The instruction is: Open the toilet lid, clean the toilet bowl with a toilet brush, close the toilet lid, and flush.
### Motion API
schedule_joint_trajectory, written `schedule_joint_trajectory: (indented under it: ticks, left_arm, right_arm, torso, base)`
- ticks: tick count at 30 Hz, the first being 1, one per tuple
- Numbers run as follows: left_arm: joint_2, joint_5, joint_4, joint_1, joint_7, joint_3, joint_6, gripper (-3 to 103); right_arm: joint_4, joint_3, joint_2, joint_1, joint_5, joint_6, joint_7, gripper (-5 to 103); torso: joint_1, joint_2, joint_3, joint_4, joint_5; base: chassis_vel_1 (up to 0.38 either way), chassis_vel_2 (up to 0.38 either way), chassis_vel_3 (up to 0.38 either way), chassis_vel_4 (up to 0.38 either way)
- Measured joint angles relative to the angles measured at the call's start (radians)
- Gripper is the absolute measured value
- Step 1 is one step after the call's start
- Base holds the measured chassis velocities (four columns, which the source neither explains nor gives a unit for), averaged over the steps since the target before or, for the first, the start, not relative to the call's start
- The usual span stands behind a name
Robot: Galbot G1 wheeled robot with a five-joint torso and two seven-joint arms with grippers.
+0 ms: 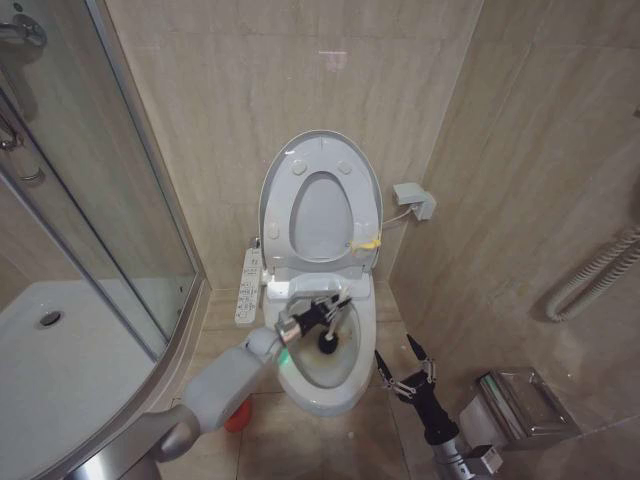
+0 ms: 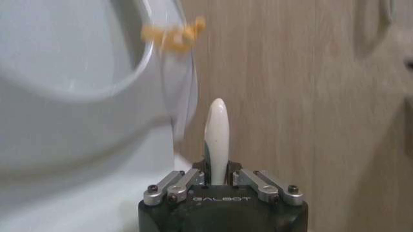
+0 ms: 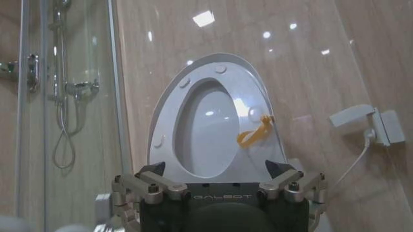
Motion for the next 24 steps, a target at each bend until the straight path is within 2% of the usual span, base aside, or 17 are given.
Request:
schedule_joint_trajectory:
  ticks: [5,7,13,18,24]
  left_arm:
    - [-0.010,-0.005,0.001,0.015,-0.011,0.000,0.003,19]
    - [-0.034,-0.021,-0.035,-0.002,-0.039,0.003,0.002,19]
    - [-0.080,-0.032,-0.040,-0.027,-0.056,0.004,-0.018,19]
    - [-0.068,-0.004,0.012,-0.007,-0.061,0.011,-0.026,19]
    - [-0.065,-0.013,-0.012,-0.017,-0.082,0.009,-0.026,19]
  right_arm:
    - [-0.003,-0.001,-0.007,0.003,0.006,0.001,-0.002,100]
    - [-0.002,0.000,-0.009,0.005,0.007,0.001,-0.002,100]
    - [0.001,0.001,-0.008,0.000,0.008,0.001,-0.002,100]
    - [-0.002,0.001,-0.010,-0.003,0.013,0.003,-0.006,100]
    - [-0.009,0.001,-0.012,0.001,0.015,0.005,-0.009,100]
  torso:
    - [0.000,0.000,0.000,0.0000,0.0000]
    - [0.000,0.000,0.000,-0.0007,0.0001]
    - [0.000,0.000,0.000,-0.0013,0.0001]
    - [0.000,0.000,0.000,0.0003,0.0000]
    - [0.000,0.000,0.000,0.0000,0.0000]
  base:
    - [0.000,0.000,0.000,0.000]
    - [0.000,0.000,0.000,0.000]
    - [0.000,0.000,0.000,0.000]
    - [0.000,0.000,0.000,0.000]
    - [0.000,0.000,0.000,0.000]
